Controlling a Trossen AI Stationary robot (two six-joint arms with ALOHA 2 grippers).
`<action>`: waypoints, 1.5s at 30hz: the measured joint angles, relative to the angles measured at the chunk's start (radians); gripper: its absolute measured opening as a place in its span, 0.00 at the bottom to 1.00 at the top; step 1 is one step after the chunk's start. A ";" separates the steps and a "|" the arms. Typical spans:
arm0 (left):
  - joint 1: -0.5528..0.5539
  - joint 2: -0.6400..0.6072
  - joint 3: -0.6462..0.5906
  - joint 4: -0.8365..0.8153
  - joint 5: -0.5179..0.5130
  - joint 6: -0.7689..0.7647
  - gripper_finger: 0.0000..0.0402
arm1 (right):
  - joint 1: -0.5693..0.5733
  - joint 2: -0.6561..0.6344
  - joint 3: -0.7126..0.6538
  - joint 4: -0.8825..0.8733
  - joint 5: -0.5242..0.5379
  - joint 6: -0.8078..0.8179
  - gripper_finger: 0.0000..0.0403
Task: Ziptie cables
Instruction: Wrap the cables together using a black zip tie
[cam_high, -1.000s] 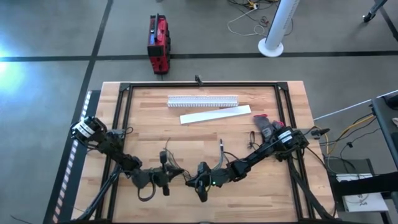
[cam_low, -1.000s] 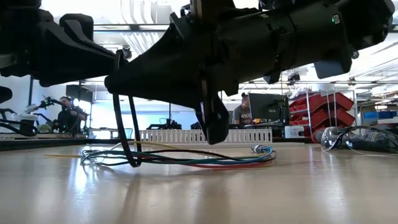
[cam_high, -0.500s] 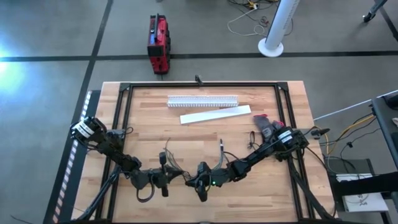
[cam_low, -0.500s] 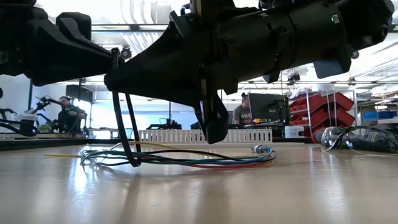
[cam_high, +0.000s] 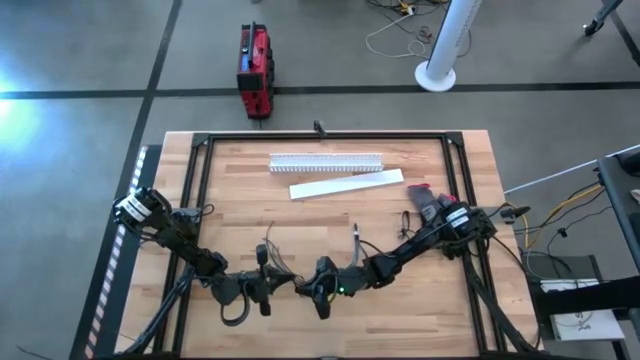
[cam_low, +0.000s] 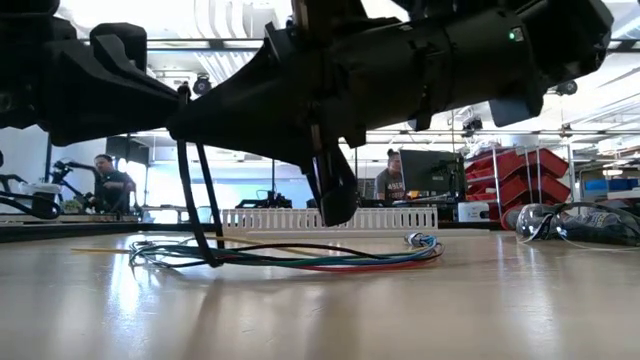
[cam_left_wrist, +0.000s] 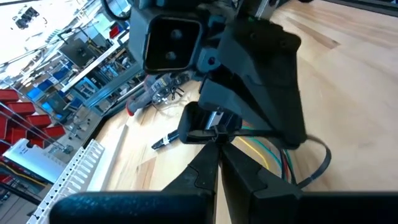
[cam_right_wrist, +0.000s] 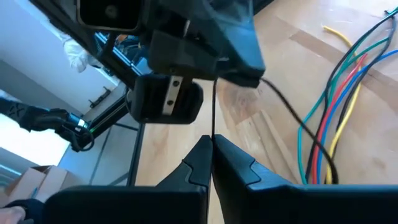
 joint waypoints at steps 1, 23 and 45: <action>0.000 0.000 0.000 -0.001 0.000 0.000 0.00 | -0.004 0.000 0.001 0.000 0.000 0.004 0.00; -0.005 0.003 0.073 -0.185 -0.033 0.025 0.00 | -0.062 -0.049 0.002 -0.039 -0.082 0.083 0.00; -0.001 -0.104 -0.013 -0.267 -0.054 -0.057 0.00 | -0.070 -0.176 0.002 -0.312 -0.171 -0.191 0.36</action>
